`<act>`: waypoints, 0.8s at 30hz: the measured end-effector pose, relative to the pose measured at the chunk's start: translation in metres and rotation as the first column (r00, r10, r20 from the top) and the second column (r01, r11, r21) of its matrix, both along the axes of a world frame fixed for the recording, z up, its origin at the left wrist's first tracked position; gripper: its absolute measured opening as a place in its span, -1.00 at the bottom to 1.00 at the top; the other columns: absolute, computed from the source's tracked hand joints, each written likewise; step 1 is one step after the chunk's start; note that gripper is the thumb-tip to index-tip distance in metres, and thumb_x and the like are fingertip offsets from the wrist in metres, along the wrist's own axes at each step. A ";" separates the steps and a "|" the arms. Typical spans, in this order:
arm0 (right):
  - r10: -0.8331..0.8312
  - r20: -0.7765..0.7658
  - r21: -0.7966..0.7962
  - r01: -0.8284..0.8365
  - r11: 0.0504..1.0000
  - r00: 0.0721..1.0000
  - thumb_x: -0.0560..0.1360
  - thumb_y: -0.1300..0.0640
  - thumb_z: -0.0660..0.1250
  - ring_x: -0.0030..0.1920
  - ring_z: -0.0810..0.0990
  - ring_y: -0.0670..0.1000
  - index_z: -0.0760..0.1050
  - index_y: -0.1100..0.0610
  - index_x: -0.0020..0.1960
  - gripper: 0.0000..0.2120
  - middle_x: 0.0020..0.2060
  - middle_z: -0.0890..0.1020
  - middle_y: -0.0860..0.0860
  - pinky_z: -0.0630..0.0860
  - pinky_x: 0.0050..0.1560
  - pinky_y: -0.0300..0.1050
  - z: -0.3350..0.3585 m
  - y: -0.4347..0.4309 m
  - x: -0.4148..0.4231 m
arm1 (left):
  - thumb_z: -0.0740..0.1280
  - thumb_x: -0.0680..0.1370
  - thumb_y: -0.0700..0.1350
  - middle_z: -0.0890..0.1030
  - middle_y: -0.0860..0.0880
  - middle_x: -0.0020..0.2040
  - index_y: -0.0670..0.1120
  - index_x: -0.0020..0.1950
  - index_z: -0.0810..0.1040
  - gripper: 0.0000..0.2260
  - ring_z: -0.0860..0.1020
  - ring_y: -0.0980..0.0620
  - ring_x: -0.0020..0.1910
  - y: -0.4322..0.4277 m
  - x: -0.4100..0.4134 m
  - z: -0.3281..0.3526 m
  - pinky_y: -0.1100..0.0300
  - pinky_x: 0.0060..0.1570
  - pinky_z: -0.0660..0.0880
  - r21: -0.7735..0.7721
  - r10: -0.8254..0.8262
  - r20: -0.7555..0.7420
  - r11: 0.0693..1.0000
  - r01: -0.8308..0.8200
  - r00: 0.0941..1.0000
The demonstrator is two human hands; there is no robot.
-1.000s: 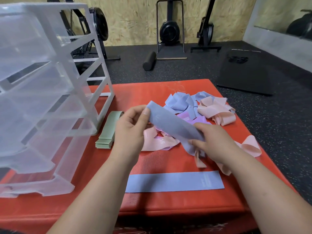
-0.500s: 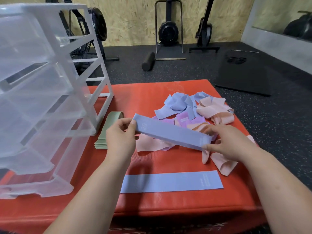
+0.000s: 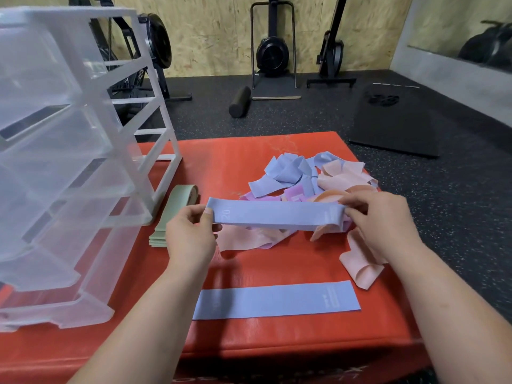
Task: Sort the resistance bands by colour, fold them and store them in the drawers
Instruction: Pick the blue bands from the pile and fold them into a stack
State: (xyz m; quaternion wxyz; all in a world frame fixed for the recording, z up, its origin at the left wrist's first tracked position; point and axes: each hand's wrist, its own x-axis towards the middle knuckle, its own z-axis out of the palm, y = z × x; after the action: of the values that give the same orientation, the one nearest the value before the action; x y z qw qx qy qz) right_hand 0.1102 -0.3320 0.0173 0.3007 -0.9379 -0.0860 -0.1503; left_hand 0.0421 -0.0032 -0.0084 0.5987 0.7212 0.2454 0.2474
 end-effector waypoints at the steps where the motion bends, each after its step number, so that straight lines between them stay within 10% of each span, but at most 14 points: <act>1: 0.001 -0.007 0.075 0.000 0.997 1.000 0.47 0.26 0.54 -0.05 0.69 -0.16 0.75 -0.06 0.03 -0.75 -0.03 0.75 -0.16 0.51 0.07 -0.29 0.001 -0.001 0.001 | 0.35 0.69 -0.14 0.74 -0.07 -0.17 -0.08 0.07 0.67 -0.90 0.75 -0.05 -0.23 0.001 0.000 0.000 -0.22 -0.06 0.71 -0.014 0.017 -0.002 1.000 -0.017 1.000; 8: 0.042 -0.204 0.624 0.097 0.776 0.978 0.46 0.36 0.55 -0.08 0.78 0.05 0.73 0.08 0.00 -0.78 -0.17 0.79 0.03 0.69 0.14 0.19 -0.001 -0.007 0.009 | 0.36 0.68 -0.11 0.74 -0.01 -0.15 -0.02 0.01 0.69 -0.88 0.74 -0.07 -0.20 0.003 0.002 -0.006 -0.19 -0.01 0.71 -0.016 0.090 0.007 0.996 -0.090 0.996; 14: -0.006 -0.174 0.443 0.083 0.893 0.985 0.45 0.31 0.56 -0.09 0.76 -0.14 0.74 0.01 0.00 -0.77 -0.20 0.78 -0.09 0.67 0.16 0.03 -0.001 -0.008 0.005 | 0.35 0.65 -0.07 0.74 0.00 -0.18 -0.03 0.02 0.69 -0.87 0.73 -0.08 -0.23 -0.001 0.003 -0.010 -0.21 0.01 0.69 -0.019 0.105 -0.002 0.994 -0.105 0.994; 19: -0.026 -0.049 0.147 0.033 0.989 0.998 0.46 0.24 0.57 -0.13 0.66 -0.34 0.74 0.00 0.03 -0.79 -0.14 0.75 -0.16 0.46 -0.01 -0.53 0.000 -0.010 0.003 | 0.36 0.67 -0.10 0.74 -0.04 -0.16 -0.07 0.05 0.69 -0.88 0.74 -0.09 -0.22 0.001 0.003 -0.008 -0.17 0.03 0.70 -0.026 0.133 -0.013 0.991 -0.134 0.991; 24: -0.093 0.015 0.074 0.092 0.993 0.996 0.49 0.19 0.54 -0.09 0.69 -0.11 0.74 -0.02 -0.01 -0.86 -0.10 0.74 -0.16 0.50 0.01 -0.19 -0.001 -0.005 0.002 | 0.35 0.67 -0.10 0.74 -0.02 -0.19 -0.04 0.04 0.69 -0.88 0.74 -0.07 -0.24 -0.002 0.002 -0.008 -0.13 0.00 0.70 -0.023 0.147 0.000 0.989 -0.147 0.989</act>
State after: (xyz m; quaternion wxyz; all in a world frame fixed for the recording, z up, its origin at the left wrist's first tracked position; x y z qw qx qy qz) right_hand 0.1118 -0.3374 0.0168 0.3268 -0.9277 -0.0398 -0.1759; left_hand 0.0437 -0.0049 -0.0163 0.5873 0.6938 0.3003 0.2889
